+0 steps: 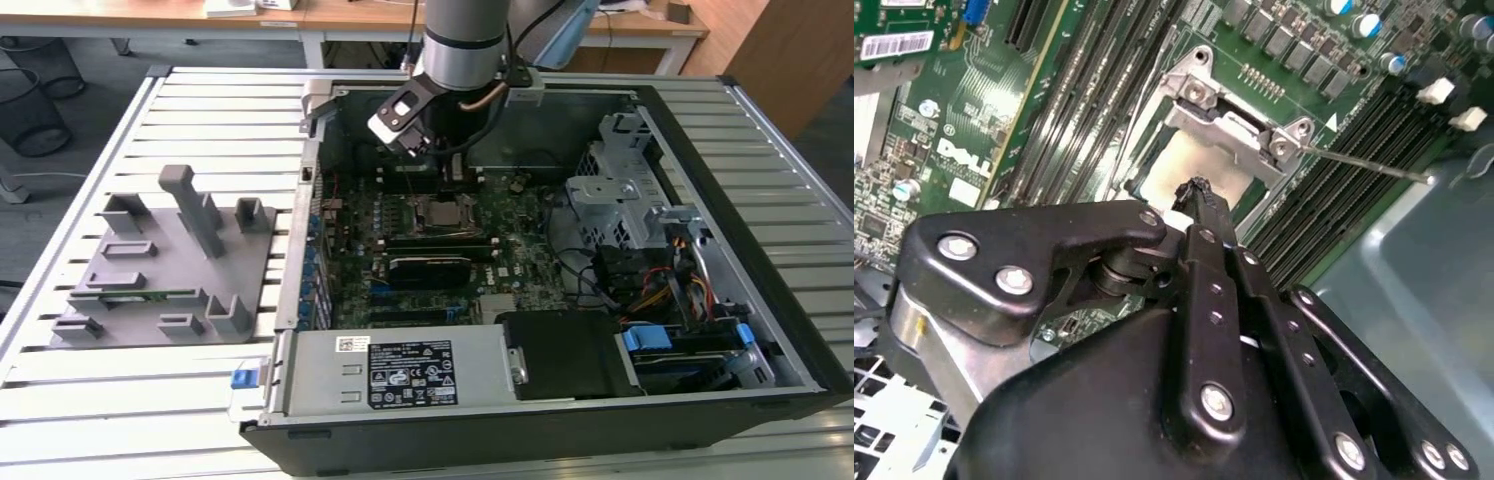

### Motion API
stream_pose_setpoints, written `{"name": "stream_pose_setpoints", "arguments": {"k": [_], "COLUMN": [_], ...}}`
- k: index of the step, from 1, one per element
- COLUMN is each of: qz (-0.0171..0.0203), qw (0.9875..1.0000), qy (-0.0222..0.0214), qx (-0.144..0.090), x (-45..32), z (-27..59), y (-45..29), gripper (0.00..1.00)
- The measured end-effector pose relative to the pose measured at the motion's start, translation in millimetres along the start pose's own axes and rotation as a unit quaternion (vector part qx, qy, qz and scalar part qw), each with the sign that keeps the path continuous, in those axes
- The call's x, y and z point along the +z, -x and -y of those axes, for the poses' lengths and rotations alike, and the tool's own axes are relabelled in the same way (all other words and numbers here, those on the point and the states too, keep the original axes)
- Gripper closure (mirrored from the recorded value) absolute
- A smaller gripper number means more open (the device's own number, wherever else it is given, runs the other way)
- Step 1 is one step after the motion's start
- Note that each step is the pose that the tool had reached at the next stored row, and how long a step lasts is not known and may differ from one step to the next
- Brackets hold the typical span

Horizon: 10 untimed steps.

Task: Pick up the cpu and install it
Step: 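Close the cpu cover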

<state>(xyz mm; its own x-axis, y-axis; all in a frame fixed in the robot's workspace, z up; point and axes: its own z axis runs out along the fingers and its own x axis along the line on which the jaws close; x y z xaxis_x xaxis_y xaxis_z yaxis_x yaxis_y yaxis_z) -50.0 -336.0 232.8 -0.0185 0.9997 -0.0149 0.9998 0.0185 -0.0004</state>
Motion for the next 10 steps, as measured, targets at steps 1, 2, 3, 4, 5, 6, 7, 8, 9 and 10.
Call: {"name": "stream_pose_setpoints", "arguments": {"k": [1,2,3,4,5,6,7,8,9,10], "qz": [0.0,0.0,0.0,0.0,0.0,0.0,0.0001,0.0,0.0,0.0], "qw": [1.0,1.0,1.0,1.0,1.0,1.0,1.0,1.0,1.0,1.0], "qy": [0.0,0.0,0.0,0.0,0.0,0.0,0.0,0.0,0.0,0.0], "qx": [0.0,0.0,0.0,0.0,0.0,0.0,0.0,0.0,0.0,0.0], "x": [0.5,1.1,1.9,2.7,3.5,4.3,5.3,6.2,7.1,8.0], "z": [0.5,1.2,2.0,3.1,4.2,5.3,6.7,7.8,8.7,9.5], "y": [0.0,0.0,-0.1,-0.1,-0.1,-0.1,-0.2,-0.2,-0.3,-0.3], "gripper": [0.89,0.89,0.89,0.89,0.89,0.89,0.89,0.89,0.89,0.89]}}
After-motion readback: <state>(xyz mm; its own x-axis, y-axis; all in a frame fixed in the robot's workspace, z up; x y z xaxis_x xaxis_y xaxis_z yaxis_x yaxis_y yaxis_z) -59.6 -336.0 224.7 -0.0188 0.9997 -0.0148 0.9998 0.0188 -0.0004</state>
